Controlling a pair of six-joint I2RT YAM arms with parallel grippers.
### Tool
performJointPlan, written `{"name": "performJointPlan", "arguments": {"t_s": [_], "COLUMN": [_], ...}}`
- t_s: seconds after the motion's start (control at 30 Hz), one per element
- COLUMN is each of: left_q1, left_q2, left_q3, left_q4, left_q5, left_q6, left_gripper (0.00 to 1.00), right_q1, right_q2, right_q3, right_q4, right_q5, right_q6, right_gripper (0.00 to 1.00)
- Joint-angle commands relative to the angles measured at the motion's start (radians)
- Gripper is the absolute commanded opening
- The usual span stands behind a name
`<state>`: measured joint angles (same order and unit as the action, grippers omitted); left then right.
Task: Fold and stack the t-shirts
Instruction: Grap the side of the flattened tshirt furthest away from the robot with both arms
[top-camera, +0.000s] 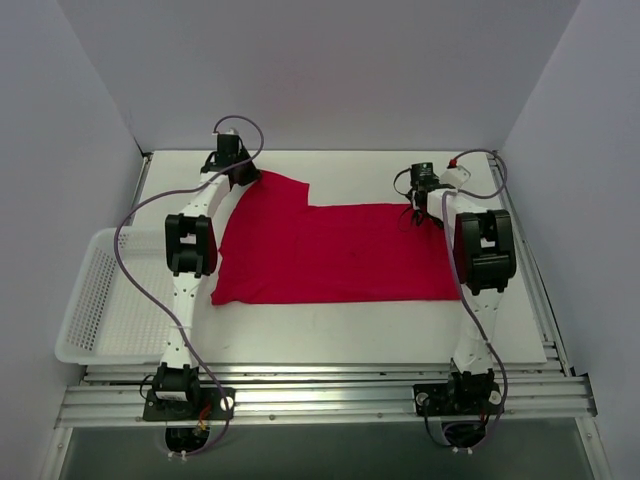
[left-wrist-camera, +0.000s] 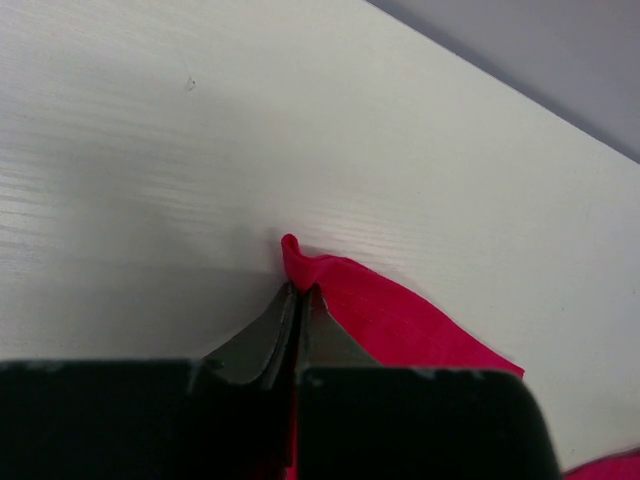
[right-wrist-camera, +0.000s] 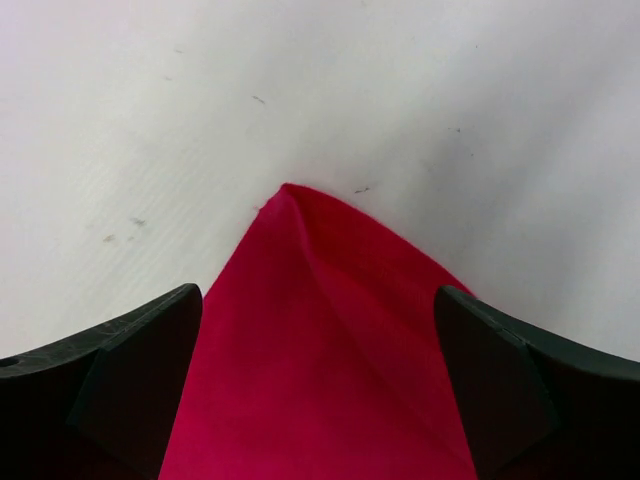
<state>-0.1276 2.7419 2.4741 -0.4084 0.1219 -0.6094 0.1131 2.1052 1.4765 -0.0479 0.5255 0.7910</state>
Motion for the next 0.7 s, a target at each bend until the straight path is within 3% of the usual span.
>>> {"name": "performJointPlan", "arguments": {"t_s": [0.0,0.5,0.67], "left_q1": [0.005,0.006,0.006], "left_q2": [-0.001,-0.008,-0.01], "left_q3": [-0.041,-0.057,-0.058], "left_q4": [-0.078,-0.063,-0.063], "left_q5": [0.002,-0.001,-0.002], "left_q6": [0.017,0.013,0.013], "left_gripper": [0.02,0.02,0.02], "right_q1": [-0.032,-0.109,-0.109], "right_q2": [0.076,0.128,0.148], "right_q3": [0.071,0.179,0.188], "right_q4": [-0.079,-0.067,-0.052], "right_q5": [0.059,0.021,-0.015], "right_q6": [-0.012,-0.038,-0.033], "right_gripper": [0.95,0.87,0.79]}}
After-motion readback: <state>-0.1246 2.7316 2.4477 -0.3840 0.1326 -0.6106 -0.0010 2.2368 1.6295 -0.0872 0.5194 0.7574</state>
